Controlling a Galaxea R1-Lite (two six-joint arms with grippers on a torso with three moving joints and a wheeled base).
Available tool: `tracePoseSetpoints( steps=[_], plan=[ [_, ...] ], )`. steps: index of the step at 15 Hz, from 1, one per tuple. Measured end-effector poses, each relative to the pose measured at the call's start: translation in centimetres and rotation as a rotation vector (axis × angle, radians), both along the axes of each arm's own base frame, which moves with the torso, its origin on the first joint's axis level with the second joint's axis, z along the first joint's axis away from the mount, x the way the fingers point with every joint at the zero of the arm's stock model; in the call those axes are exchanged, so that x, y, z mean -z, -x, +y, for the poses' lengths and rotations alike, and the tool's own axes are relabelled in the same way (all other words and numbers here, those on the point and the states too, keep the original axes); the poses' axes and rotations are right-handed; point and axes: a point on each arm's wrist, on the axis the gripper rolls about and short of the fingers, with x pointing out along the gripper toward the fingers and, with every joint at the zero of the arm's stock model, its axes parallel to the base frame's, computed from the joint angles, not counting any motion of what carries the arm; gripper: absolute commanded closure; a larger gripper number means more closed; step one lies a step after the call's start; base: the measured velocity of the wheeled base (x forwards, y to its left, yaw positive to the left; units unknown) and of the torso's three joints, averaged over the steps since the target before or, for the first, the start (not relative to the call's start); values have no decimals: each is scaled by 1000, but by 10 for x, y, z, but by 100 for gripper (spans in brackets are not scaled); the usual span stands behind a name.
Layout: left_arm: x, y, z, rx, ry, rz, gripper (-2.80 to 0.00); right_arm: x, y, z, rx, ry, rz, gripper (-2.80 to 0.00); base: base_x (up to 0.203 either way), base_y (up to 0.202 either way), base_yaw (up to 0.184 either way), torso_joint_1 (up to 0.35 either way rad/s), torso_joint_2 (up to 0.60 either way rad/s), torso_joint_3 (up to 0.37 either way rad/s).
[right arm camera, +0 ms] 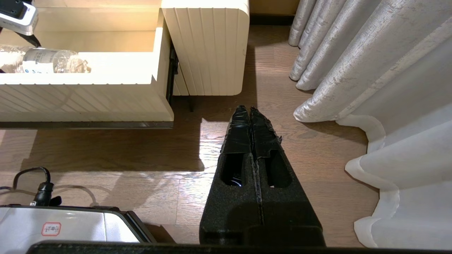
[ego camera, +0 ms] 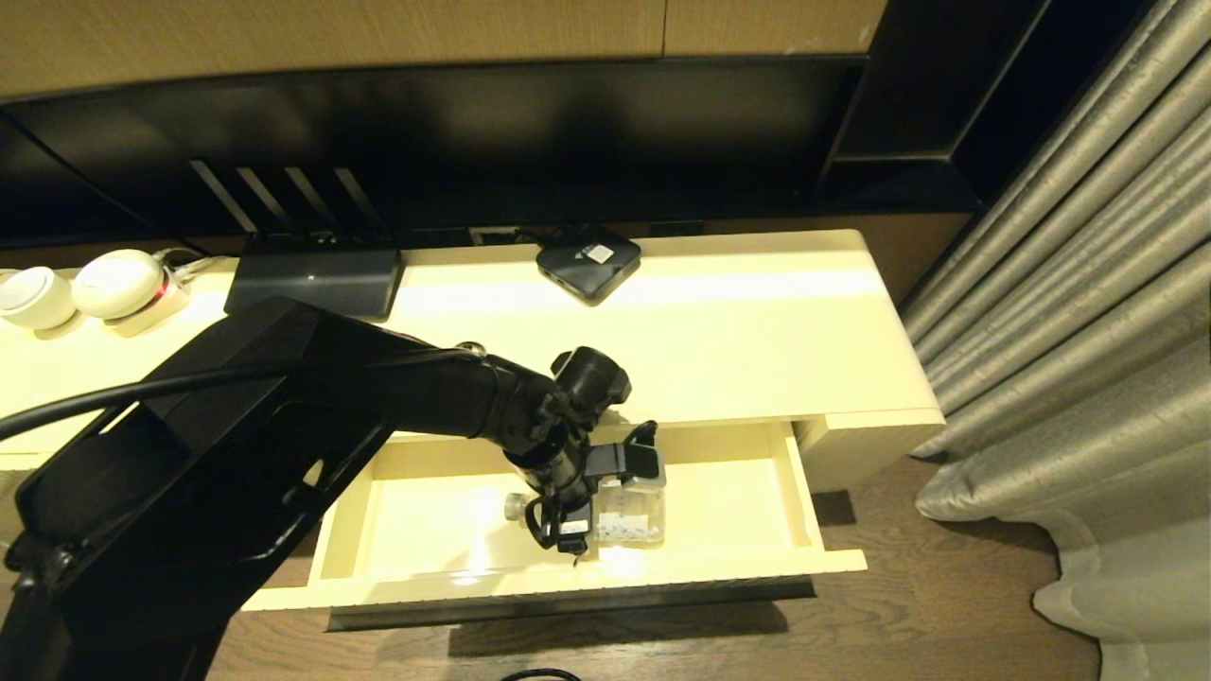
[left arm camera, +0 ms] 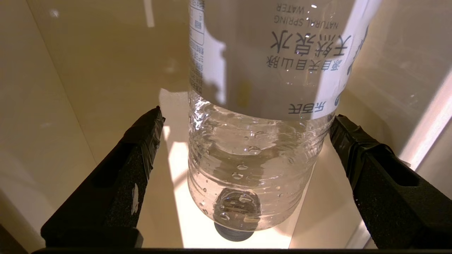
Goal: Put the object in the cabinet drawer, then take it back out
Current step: Take the mineral water out of the drawer and put it on the table
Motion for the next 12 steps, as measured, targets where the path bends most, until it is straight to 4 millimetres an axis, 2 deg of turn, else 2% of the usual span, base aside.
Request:
tracePoseSetpoints(
  steps=[3, 4, 12],
  plan=[
    [0, -1, -1, -1, 2, -3, -280, 0, 0, 0, 0, 0, 0, 0, 0, 0, 0, 0, 0, 0],
    [1, -2, -1, -2, 2, -4, 0, 0, 0, 0, 0, 0, 0, 0, 0, 0, 0, 0, 0, 0],
    [3, -8, -3, -8, 8, -10, 0, 0, 0, 0, 0, 0, 0, 0, 0, 0, 0, 0, 0, 0]
  ],
)
